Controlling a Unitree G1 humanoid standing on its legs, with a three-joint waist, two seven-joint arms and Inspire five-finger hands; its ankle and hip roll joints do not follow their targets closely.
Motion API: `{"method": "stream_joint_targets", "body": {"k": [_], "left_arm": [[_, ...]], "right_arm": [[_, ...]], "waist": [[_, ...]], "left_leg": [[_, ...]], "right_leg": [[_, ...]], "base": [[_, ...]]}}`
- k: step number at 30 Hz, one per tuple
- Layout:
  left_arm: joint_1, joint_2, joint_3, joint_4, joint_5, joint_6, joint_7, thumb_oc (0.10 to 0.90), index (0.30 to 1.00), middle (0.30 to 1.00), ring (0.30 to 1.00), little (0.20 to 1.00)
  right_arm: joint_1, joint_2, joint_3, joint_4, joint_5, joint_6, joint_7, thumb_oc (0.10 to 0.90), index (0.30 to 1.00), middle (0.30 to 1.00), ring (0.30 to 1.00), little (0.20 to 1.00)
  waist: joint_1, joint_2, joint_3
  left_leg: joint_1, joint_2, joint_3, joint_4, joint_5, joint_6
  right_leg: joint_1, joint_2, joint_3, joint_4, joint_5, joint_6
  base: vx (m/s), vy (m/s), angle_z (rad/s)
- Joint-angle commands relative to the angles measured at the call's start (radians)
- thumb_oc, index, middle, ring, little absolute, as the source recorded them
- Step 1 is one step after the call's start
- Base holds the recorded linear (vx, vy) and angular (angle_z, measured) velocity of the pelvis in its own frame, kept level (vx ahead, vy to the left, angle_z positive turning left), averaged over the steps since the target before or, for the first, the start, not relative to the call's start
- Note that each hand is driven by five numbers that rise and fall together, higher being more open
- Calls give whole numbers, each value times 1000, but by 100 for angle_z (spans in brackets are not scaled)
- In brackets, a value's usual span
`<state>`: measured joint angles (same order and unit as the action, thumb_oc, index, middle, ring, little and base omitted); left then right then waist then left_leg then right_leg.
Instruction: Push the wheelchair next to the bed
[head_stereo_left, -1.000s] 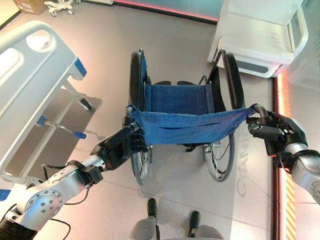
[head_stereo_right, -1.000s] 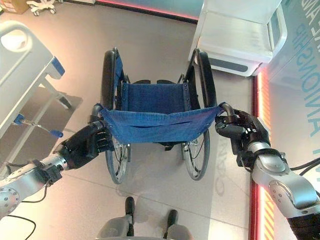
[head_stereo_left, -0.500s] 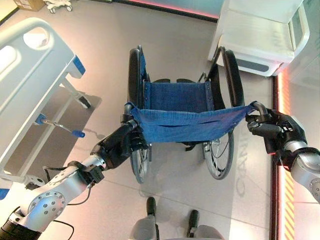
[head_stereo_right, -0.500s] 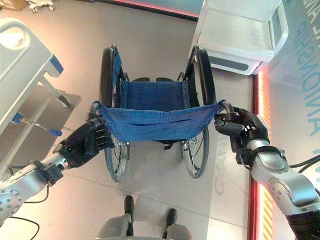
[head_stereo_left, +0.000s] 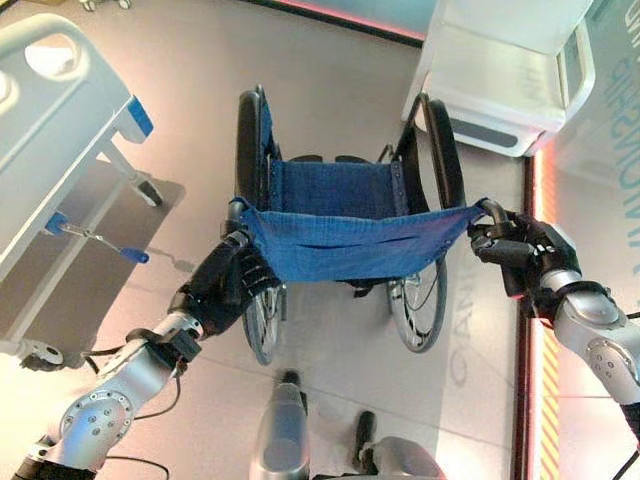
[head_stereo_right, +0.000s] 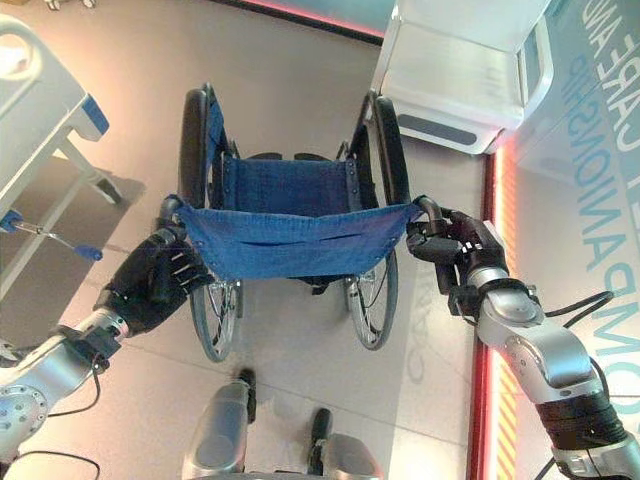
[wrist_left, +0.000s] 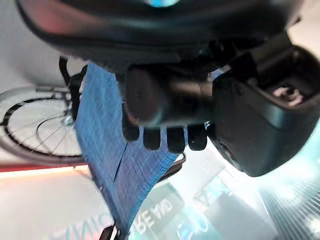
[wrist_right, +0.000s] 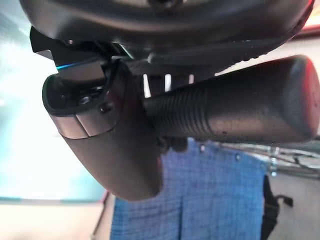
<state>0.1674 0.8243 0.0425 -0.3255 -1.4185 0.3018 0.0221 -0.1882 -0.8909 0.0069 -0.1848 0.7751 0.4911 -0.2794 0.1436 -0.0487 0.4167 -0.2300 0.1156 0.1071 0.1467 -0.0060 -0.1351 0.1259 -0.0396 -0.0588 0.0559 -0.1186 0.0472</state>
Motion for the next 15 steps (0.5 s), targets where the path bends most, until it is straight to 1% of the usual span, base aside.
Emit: {"method": "stream_joint_targets", "body": {"k": [1, 2, 4, 5, 7, 8, 10, 11, 12, 13, 14, 15], "left_arm": [[-91, -6, 184, -34, 13, -192, -30, 400, 300, 300, 300, 300], [-88, -7, 183, -35, 16, -193, -28, 400, 300, 300, 300, 300], [-94, -2, 188, -35, 34, -183, 2, 400, 300, 300, 300, 300], [-102, 0, 191, -18, 44, -167, 0, 400, 300, 300, 300, 300], [-112, -2, 197, -2, 53, -138, -14, 400, 300, 300, 300, 300], [-111, -6, 202, 6, 64, -121, -26, 400, 300, 300, 300, 300], [-106, -3, 213, 8, 77, -106, -49, 400, 300, 300, 300, 300], [-103, 13, 229, 3, 69, -90, -63, 400, 300, 300, 300, 300], [-107, 26, 237, -1, 57, -82, -68, 400, 300, 300, 300, 300], [-109, 34, 242, -1, 49, -78, -73, 400, 300, 300, 300, 300], [-111, 38, 245, 3, 46, -76, -83, 400, 300, 300, 300, 300], [-112, 43, 249, 2, 38, -73, -85, 400, 300, 300, 300, 300]], "right_arm": [[60, -69, 63, -131, -25, -81, 181, 400, 300, 300, 300, 300], [62, -72, 61, -136, -23, -79, 182, 400, 300, 300, 300, 300], [51, -79, 64, -145, -5, -76, 173, 400, 300, 300, 300, 300], [47, -74, 64, -141, -2, -80, 172, 400, 300, 300, 300, 300], [48, -64, 56, -138, 1, -85, 176, 400, 300, 300, 300, 300], [56, -56, 49, -142, -5, -85, 181, 400, 300, 300, 300, 300], [69, -52, 34, -153, -8, -78, 181, 400, 300, 300, 300, 300], [71, -57, 26, -160, 2, -70, 173, 400, 300, 300, 300, 300], [66, -60, 26, -160, 5, -70, 168, 400, 300, 300, 300, 300], [60, -59, 29, -157, 3, -71, 168, 400, 300, 300, 300, 300], [49, -52, 39, -144, -9, -80, 173, 400, 300, 300, 300, 300], [43, -51, 39, -137, -15, -83, 178, 400, 300, 300, 300, 300]], "waist": [[-8, 41, -125], [-7, 40, -127], [6, 31, -140], [12, 19, -149], [24, 4, -164], [33, -8, -178], [41, -29, -195], [48, -32, -214], [50, -32, -222], [51, -29, -226], [49, -28, -231], [50, -26, -232]], "left_leg": [[-27, -2, 0, -119, 342, -10], [-25, -3, 1, -122, 332, -5], [-20, -22, 2, -100, 255, 24], [-27, -37, 12, -67, 200, 41], [-42, -62, 21, -10, 143, 67], [-42, -86, 22, 9, 118, 86], [-33, -127, 16, 18, 97, 112], [-25, -150, 2, 18, 88, 129], [-19, -159, -4, 19, 79, 140], [-7, -166, -7, 19, 71, 149], [6, -176, -8, 20, 56, 161], [11, -183, -9, 22, 52, 164]], "right_leg": [[103, 133, -91, 107, -86, -39], [108, 131, -87, 111, -93, -39], [113, 117, -81, 147, -130, -31], [117, 103, -87, 168, -151, -21], [130, 87, -93, 210, -183, -9], [134, 78, -106, 251, -174, 9], [121, 57, -125, 358, -119, 49], [76, 41, -134, 476, -31, 89], [42, 34, -138, 543, 9, 107], [6, 27, -144, 596, 47, 120], [-43, 9, -150, 635, 66, 128], [-54, 5, -153, 622, 63, 124]], "base": [[517, 179, -65], [508, 197, -72], [499, 212, -53], [424, 184, -36], [481, 207, -35], [545, 252, -10], [437, 233, 7], [381, 240, 5], [383, 248, 1], [336, 198, 15], [283, 144, 11], [321, 110, 15]]}}
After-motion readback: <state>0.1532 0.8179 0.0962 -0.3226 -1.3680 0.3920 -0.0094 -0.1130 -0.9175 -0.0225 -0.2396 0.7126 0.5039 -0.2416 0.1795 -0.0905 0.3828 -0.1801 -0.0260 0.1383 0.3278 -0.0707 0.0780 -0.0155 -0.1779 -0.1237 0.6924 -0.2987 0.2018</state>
